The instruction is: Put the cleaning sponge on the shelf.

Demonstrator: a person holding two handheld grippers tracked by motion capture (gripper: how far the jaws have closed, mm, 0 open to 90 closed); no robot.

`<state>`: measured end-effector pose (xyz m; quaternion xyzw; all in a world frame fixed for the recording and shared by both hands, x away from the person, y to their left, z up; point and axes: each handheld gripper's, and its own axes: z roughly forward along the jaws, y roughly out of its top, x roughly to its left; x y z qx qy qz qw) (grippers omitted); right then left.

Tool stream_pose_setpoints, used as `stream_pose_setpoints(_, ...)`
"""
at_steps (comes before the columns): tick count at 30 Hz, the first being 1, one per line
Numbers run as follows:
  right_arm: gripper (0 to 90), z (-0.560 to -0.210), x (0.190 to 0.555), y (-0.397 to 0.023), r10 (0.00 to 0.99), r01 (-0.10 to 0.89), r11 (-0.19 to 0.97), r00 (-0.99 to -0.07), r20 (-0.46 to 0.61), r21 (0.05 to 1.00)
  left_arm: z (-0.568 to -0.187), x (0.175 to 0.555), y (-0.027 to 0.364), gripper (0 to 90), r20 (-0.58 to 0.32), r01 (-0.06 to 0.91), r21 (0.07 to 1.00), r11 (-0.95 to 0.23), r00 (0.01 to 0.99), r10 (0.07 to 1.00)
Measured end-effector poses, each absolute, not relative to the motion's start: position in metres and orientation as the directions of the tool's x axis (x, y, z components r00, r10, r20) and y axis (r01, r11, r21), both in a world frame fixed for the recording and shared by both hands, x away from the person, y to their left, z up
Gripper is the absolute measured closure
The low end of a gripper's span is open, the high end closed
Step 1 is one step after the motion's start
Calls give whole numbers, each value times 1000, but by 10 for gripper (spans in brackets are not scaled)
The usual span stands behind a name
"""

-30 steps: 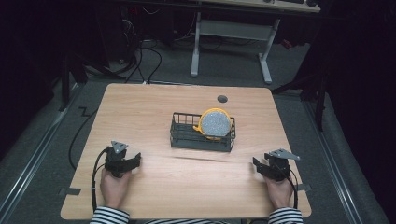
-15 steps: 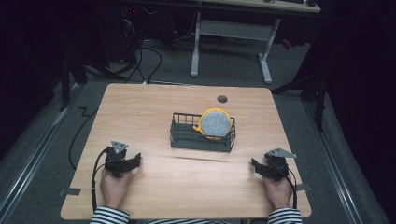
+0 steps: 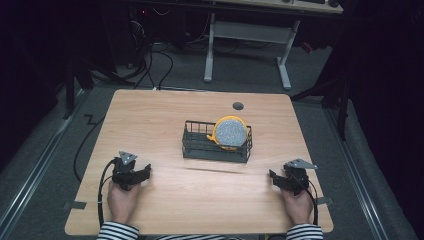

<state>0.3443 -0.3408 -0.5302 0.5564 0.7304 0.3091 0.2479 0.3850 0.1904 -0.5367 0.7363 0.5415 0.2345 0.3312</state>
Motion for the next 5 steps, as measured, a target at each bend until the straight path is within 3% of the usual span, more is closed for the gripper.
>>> stream_pose_setpoints(5,350,-530,344,-341,965,658,194,-262,-20,727,-537,385,190,291,-13,642,742,-194,303,953)
